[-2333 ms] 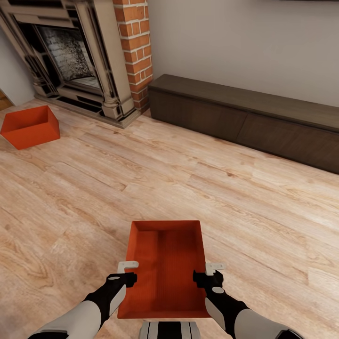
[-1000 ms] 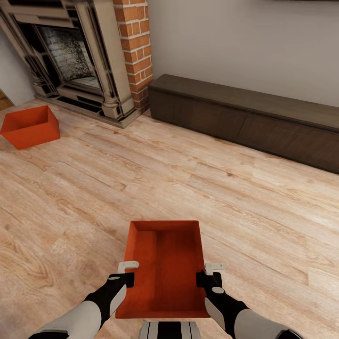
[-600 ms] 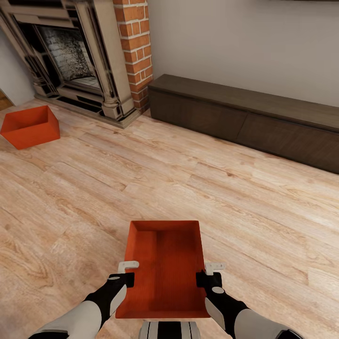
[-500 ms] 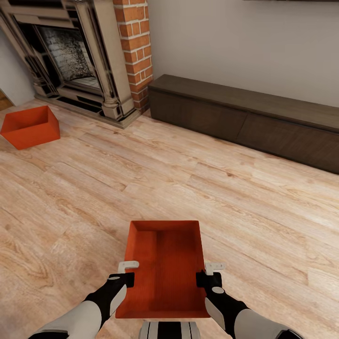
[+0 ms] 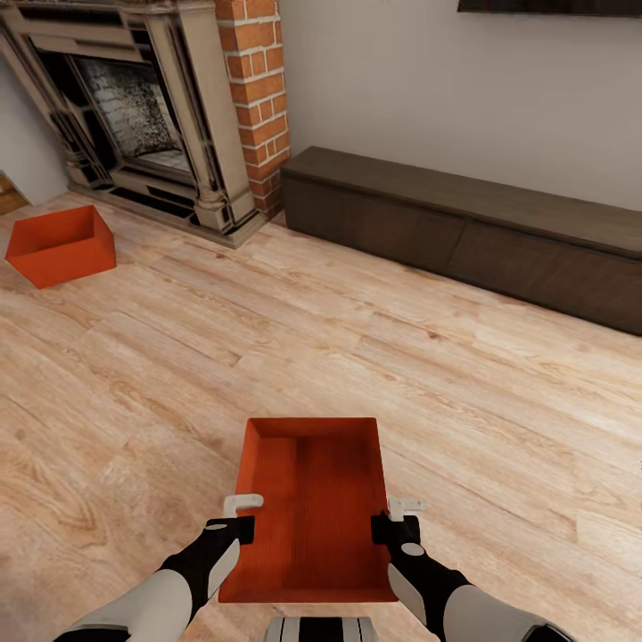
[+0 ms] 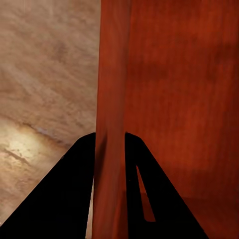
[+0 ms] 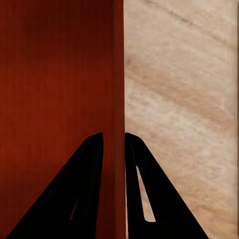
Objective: Move the two storage containers from the living room to the garage. In the garage, place one container on the floor and stack the other container on top of it (either order is fine).
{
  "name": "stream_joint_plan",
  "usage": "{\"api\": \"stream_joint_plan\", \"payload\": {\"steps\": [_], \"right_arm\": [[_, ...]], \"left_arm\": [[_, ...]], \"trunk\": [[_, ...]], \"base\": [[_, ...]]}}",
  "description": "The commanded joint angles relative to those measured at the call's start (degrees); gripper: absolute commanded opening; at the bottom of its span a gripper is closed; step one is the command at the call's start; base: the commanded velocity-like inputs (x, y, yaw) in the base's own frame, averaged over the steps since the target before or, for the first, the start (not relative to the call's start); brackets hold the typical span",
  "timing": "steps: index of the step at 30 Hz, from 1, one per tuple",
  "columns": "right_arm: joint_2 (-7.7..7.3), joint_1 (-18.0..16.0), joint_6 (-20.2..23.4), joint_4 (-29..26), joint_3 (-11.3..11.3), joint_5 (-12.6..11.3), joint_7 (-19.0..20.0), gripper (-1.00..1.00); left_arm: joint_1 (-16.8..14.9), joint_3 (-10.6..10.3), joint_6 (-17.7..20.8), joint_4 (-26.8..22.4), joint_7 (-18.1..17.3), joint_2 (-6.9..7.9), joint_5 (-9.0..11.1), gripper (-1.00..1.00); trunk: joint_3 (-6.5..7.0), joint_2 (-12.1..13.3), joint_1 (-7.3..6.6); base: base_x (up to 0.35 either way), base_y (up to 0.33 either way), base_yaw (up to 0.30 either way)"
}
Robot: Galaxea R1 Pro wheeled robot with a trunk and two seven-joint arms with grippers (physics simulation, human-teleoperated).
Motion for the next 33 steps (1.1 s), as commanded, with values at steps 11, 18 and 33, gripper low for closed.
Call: {"api": "stream_joint_plan", "payload": {"steps": [11,18,33], "right_arm": [[-0.05,-0.05,-0.43,0.12,-0.16,-0.72,-0.38,-1.0],[-0.05,-0.04,-0.43,0.12,-0.11,-0.72,-0.38,-1.0],[-0.04,-0.04,-0.43,0.16,-0.16,-0.72,-0.38,-1.0]], "left_arm": [[0.01,0.08,0.42,-0.19,0.54,0.07,-0.32,-1.0],[0.01,0.06,0.41,-0.19,0.55,0.07,-0.31,-1.0],[0.01,0.06,0.41,-0.19,0.59,0.07,-0.31,-1.0]], "trunk": [[1.95,4.41,-2.43],[3.21,7.22,-3.97],[5.9,13.24,-7.26]], "base": [[0.0,0.0,0.0],[0.0,0.0,0.0],[0.0,0.0,0.0]]}}
